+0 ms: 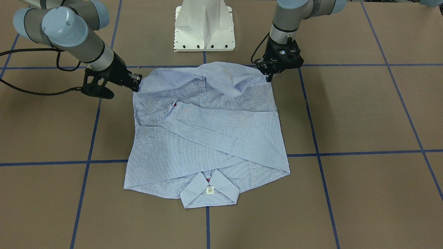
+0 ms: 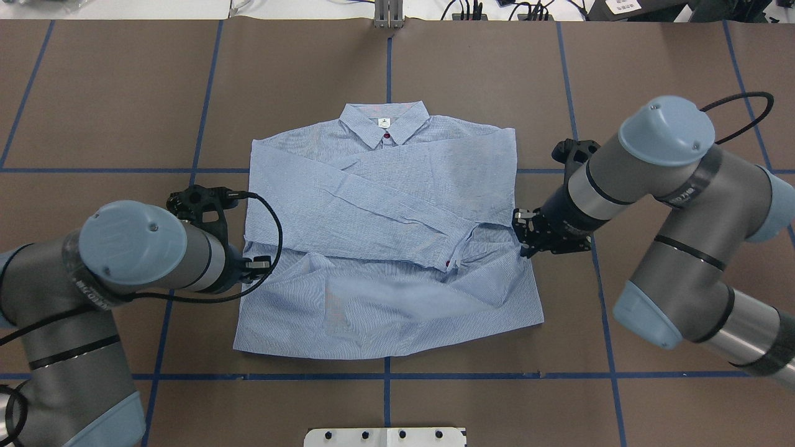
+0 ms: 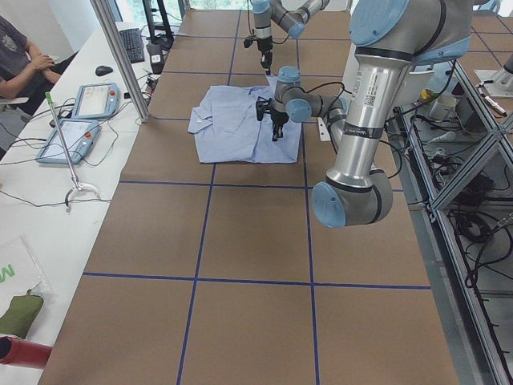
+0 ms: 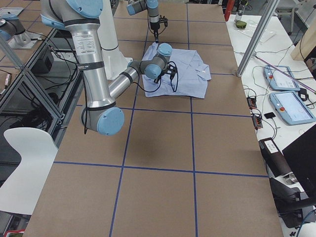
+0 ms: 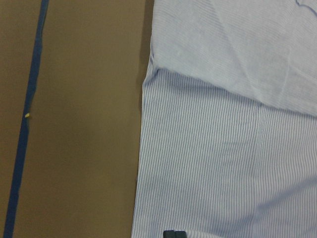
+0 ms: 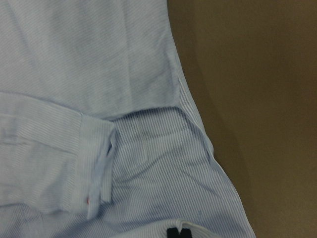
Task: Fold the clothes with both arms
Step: 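Lift the hem with both grippers and carry it toward the collar, then lay the hem down at the collar and open both grippers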
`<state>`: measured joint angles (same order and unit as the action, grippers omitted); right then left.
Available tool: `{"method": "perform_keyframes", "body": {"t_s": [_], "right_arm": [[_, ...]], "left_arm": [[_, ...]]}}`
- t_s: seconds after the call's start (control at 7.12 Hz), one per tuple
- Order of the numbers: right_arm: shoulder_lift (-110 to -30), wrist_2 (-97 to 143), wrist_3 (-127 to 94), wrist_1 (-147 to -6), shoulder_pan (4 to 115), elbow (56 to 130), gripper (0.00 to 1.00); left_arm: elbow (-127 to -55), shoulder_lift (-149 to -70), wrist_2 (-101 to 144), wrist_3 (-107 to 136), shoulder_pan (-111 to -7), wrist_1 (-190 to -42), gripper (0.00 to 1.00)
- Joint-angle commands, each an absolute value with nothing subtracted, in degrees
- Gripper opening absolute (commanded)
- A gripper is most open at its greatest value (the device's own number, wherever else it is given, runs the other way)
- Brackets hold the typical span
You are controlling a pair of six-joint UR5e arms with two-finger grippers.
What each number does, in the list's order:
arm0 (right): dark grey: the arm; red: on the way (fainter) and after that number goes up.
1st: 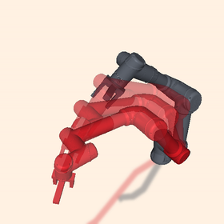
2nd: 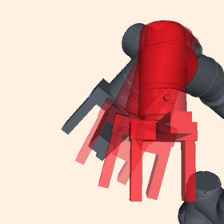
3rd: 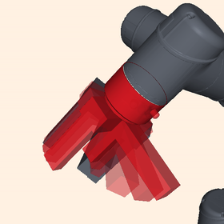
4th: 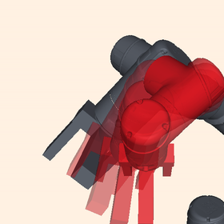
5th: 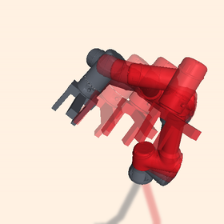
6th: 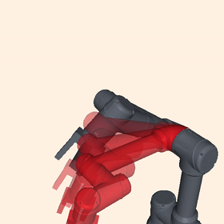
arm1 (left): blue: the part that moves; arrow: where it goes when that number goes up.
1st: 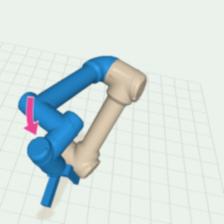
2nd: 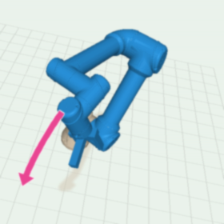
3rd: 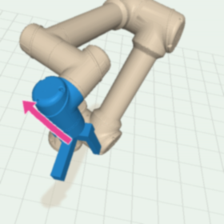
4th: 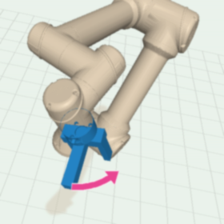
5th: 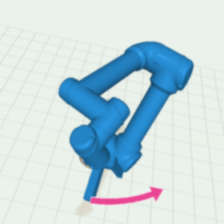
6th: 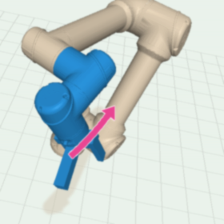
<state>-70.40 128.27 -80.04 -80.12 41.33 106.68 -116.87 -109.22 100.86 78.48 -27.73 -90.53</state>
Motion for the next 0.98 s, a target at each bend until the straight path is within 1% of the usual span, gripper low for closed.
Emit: {"method": "perform_keyframes", "body": {"t_s": [0.0, 0.28, 0.42, 0.56, 0.84], "right_arm": [[-60.8, 128.3, -79.7, -80.2, 47.3, 97.1, 0.00], [-57.8, 128.3, -78.3, -80.1, 51.0, 94.2, 0.00], [-54.9, 128.2, -77.8, -80.1, 51.8, 90.4, 0.00], [-51.4, 128.3, -77.8, -80.1, 52.9, 86.2, 0.00], [-49.6, 128.3, -76.4, -79.2, 54.5, 82.4, 0.00]], "left_arm": [[-113.8, -112.3, 102.6, 74.0, -33.7, -90.6, 0.00], [-113.8, -113.2, 106.1, 68.9, -39.3, -90.5, 0.00], [-111.4, -114.8, 106.3, 67.0, -41.0, -91.3, 0.00], [-105.8, -118.3, 106.3, 66.6, -42.1, -93.8, 0.00], [-97.1, -120.0, 108.9, 66.4, -45.2, -102.9, 0.00]]}}
